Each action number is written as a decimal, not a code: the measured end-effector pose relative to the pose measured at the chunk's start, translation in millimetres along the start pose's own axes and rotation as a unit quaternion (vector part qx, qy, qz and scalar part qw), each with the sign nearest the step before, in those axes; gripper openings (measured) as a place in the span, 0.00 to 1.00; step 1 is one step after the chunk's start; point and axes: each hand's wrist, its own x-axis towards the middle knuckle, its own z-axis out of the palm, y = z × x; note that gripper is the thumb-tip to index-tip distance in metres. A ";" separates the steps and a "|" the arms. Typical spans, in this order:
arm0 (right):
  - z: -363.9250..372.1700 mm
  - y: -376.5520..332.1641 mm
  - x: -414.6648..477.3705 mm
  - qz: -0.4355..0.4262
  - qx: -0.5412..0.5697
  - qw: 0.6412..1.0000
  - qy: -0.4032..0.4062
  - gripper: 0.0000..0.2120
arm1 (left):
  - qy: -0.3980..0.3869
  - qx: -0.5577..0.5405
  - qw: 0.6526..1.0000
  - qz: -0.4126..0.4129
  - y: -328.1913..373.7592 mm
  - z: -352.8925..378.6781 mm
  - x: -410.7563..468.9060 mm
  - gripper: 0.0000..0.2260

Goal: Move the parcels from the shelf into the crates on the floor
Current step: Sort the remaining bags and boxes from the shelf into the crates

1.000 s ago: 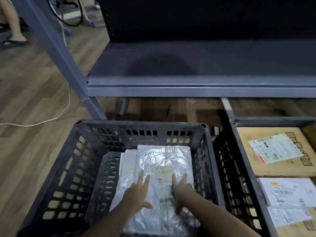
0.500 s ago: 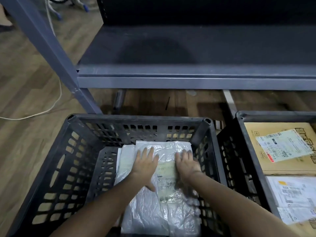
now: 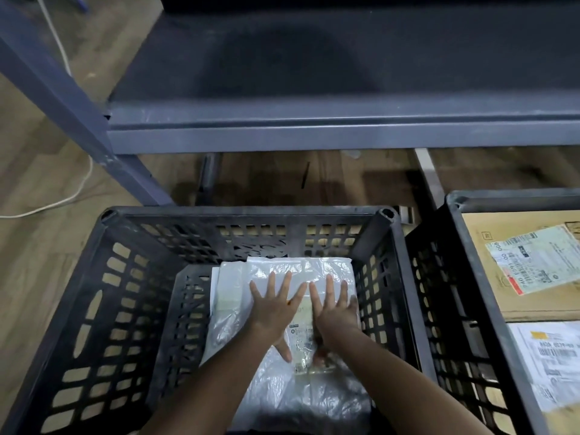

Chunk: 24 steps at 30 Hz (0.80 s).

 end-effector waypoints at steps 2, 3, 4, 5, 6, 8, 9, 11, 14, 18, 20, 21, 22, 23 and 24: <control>1.2 -2.0 -7.3 0.002 -0.002 1.000 0.011 0.54 | 0.020 0.006 1.000 0.001 -1.0 3.6 -6.5 0.63; 1.5 -3.2 -11.8 0.002 0.000 1.000 0.016 0.52 | 0.027 0.008 1.000 0.001 -0.9 5.1 -10.2 0.62; 2.0 -4.1 -16.1 -0.001 0.005 1.000 0.019 0.49 | 0.032 0.009 0.999 0.001 0.2 5.9 -14.5 0.60; 3.1 -4.9 -20.3 -0.008 0.012 1.000 0.021 0.46 | 0.036 0.009 0.999 0.000 1.5 6.6 -19.1 0.58; 4.4 -5.9 -24.3 -0.021 0.015 0.999 0.021 0.45 | 0.038 0.007 0.999 0.002 2.8 7.6 -24.0 0.56; 7.2 -6.3 -33.1 -0.049 0.006 0.999 0.010 0.47 | 0.028 0.008 0.999 0.013 4.4 11.4 -34.7 0.55; 9.3 -5.5 -36.7 -0.061 -0.005 0.998 0.001 0.49 | 0.021 0.017 0.999 0.024 4.4 15.1 -40.0 0.56; 17.0 -3.8 -40.3 -0.069 -0.023 0.997 -0.011 0.47 | 0.007 0.023 0.999 0.043 5.2 25.4 -49.5 0.59; 33.1 -7.9 -35.0 -0.052 -0.064 0.997 -0.003 0.43 | 0.012 0.002 0.999 0.046 8.5 39.5 -54.5 0.58; 34.9 -15.2 -30.8 -0.056 -0.101 0.993 0.006 0.38 | 0.003 0.017 0.999 0.037 13.5 41.5 -47.5 0.58; 25.6 -14.8 -40.4 -0.081 -0.125 0.989 0.003 0.34 | -0.007 0.021 0.999 0.040 12.7 43.2 -44.4 0.58; 25.1 -14.1 -40.8 -0.092 -0.133 0.987 0.009 0.32 | -0.008 0.022 0.999 0.043 11.6 43.5 -43.4 0.58; 26.3 -13.5 -38.9 -0.101 -0.147 0.984 0.018 0.31 | -0.008 0.021 0.999 0.046 10.6 44.0 -42.4 0.58; 28.6 -13.4 -35.7 -0.110 -0.159 0.981 0.024 0.31 | -0.007 0.020 0.999 0.048 9.6 43.8 -41.5 0.58; 31.5 -13.4 -31.1 -0.116 -0.171 0.978 0.023 0.32 | -0.009 0.020 0.999 0.049 8.3 43.4 -40.4 0.57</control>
